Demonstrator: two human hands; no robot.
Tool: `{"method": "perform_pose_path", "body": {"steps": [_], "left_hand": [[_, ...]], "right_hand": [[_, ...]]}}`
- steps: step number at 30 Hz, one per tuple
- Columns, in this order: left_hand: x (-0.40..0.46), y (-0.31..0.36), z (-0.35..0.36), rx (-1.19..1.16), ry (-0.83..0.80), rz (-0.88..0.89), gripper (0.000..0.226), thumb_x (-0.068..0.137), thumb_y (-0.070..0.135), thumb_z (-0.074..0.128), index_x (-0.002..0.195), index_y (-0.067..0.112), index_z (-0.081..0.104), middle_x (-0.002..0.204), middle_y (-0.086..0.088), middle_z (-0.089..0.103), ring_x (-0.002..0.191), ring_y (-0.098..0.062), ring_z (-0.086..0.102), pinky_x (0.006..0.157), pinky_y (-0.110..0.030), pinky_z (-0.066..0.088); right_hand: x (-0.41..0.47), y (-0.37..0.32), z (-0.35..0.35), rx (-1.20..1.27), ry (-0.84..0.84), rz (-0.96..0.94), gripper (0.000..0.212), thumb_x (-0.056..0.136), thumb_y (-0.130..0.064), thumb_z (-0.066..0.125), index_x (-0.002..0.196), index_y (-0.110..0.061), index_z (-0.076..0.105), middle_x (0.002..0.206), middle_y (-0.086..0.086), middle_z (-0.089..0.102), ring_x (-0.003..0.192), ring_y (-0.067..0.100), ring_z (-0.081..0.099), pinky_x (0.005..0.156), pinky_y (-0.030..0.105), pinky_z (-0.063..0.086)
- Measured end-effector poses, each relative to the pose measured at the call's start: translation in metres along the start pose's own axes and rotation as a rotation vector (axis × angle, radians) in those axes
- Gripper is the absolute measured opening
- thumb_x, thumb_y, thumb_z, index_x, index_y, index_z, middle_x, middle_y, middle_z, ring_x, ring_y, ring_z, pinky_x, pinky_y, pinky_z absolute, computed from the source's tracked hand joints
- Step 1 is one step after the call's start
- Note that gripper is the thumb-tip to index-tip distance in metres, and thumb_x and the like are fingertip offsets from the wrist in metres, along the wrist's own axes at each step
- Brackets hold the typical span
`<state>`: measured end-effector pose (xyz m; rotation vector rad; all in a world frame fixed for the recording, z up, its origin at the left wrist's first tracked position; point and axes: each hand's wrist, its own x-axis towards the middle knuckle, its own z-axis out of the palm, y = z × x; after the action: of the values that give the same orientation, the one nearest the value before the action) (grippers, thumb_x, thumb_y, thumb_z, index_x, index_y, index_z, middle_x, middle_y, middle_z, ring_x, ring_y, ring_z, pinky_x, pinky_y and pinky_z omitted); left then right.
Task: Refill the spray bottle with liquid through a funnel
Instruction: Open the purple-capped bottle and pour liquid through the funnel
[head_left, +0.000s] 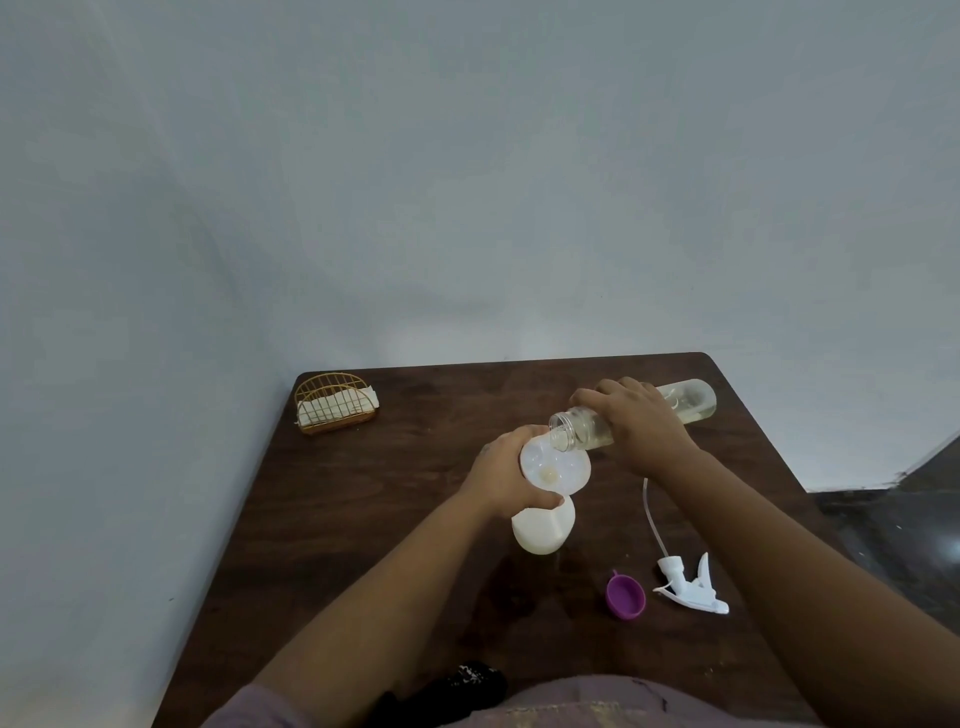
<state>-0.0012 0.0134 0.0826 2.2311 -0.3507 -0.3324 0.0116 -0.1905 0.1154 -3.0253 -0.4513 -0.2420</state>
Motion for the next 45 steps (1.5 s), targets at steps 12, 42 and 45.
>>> {"method": "perform_pose_path", "body": {"steps": [12,42,45], "left_hand": [[0.0006,-0.0015,0.0002,-0.002,0.001,0.005,0.081,0.066,0.031,0.087,0.136,0.030,0.047,0.132,0.007,0.056,0.117,-0.016,0.053,0.097,-0.040,0.052],[0.0028,-0.0046,-0.0015,-0.018,0.000,0.015,0.081,0.065,0.029,0.087,0.136,0.029,0.047,0.130,0.007,0.057,0.113,-0.014,0.054,0.092,-0.036,0.052],[0.0025,-0.0045,-0.0007,-0.017,-0.001,0.017,0.082,0.066,0.029,0.087,0.137,0.029,0.047,0.131,0.007,0.056,0.114,-0.015,0.054,0.094,-0.037,0.052]], "right_hand": [[-0.0008,-0.0006,0.0008,-0.001,0.012,0.005,0.043,0.077,-0.022,0.070,0.116,-0.030,0.055,0.098,-0.004,0.058,0.092,0.022,0.053,0.086,0.036,0.040],[0.0012,-0.0006,0.0014,0.083,0.006,0.024,0.042,0.076,-0.022,0.069,0.115,-0.028,0.056,0.098,-0.004,0.059,0.092,0.022,0.052,0.087,0.037,0.041],[0.0011,0.0009,0.0028,0.061,0.008,0.016,0.042,0.076,-0.024,0.070,0.115,-0.029,0.056,0.098,-0.004,0.059,0.092,0.021,0.053,0.087,0.037,0.041]]}}
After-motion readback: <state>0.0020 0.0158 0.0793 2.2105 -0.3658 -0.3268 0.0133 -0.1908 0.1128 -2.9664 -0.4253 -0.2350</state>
